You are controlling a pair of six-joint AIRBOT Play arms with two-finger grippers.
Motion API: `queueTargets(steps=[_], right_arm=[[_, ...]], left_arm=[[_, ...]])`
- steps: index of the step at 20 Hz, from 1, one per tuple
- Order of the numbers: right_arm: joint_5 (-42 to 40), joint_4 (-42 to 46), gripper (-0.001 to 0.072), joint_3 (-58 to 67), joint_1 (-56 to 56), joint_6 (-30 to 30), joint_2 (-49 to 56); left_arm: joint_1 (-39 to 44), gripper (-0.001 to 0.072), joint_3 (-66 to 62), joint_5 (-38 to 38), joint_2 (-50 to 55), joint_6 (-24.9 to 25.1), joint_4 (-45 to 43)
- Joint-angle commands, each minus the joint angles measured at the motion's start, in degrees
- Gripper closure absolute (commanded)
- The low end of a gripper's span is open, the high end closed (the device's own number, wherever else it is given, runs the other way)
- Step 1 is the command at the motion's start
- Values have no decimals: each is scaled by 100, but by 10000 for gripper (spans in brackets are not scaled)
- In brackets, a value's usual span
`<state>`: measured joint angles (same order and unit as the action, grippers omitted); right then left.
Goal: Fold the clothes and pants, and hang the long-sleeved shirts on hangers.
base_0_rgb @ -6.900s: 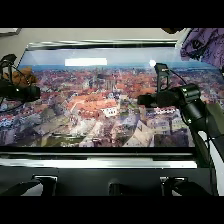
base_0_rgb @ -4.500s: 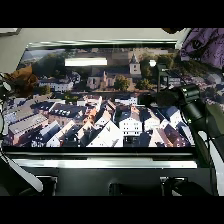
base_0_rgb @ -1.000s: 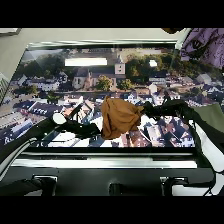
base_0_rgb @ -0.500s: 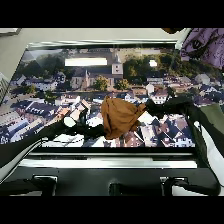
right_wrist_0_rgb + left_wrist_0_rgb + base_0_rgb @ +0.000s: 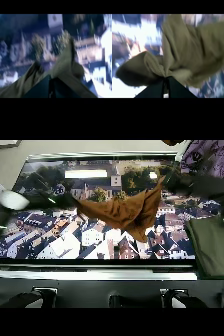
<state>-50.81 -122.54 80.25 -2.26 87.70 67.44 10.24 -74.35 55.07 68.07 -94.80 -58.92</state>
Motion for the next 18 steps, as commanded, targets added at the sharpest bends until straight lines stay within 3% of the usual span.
queueTargets(steps=[1,6,10,14,18], right_arm=[[-435,896,681,1419,-4,-420,-660],[-968,1556,681,2288,-4,-763,-2031],[-1152,2317,681,2288,-4,-1298,-2734],[-1215,2579,681,2288,-4,-1574,-2258],[-1370,2243,681,2288,-2,-1788,-699]], left_arm=[[-846,691,-1869,1016,-741,-236,-1268],[-1665,690,-3025,1344,-1899,-264,-1829],[-1952,690,-3018,1836,-2507,-728,-2490],[-1945,690,-2702,1996,-2247,-726,-2280],[-1943,689,-1635,1832,-1401,-621,-1478]])
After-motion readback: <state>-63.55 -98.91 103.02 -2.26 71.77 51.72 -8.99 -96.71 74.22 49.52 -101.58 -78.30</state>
